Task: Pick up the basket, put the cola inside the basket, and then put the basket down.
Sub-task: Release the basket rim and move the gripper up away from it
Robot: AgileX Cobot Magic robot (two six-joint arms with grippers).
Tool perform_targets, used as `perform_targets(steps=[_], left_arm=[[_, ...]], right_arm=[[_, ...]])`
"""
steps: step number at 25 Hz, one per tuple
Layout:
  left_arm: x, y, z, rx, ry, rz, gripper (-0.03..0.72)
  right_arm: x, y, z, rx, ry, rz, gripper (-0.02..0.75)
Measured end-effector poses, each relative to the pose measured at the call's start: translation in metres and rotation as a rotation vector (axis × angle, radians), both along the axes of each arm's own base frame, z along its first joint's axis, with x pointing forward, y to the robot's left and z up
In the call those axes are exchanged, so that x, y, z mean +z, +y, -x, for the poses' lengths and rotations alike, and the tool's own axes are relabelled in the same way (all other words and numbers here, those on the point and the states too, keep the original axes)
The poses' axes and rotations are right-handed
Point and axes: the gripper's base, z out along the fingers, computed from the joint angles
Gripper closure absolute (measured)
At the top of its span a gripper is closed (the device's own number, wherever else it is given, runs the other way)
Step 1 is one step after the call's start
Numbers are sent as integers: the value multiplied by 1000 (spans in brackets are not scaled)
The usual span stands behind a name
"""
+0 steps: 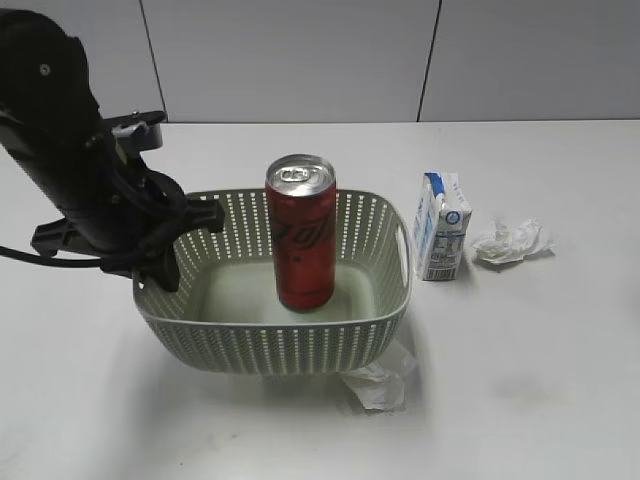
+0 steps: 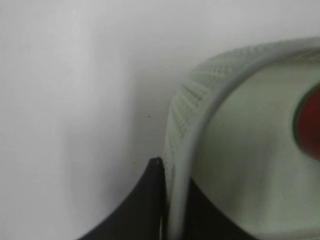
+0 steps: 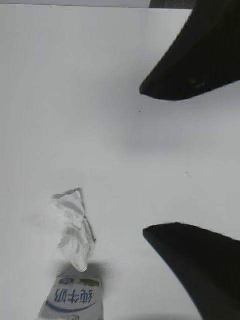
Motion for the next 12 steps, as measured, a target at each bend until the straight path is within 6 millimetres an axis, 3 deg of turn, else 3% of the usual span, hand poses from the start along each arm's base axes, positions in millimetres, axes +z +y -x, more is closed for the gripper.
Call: perform_targets(steps=[3, 12], left_arm=[[9, -4, -6, -2, -29, 17, 688], [25, -12, -31, -17, -32, 10, 688]], right_arm=[[-18, -16, 25, -27, -8, -29, 162], [-61, -15, 119, -17, -24, -108, 196]])
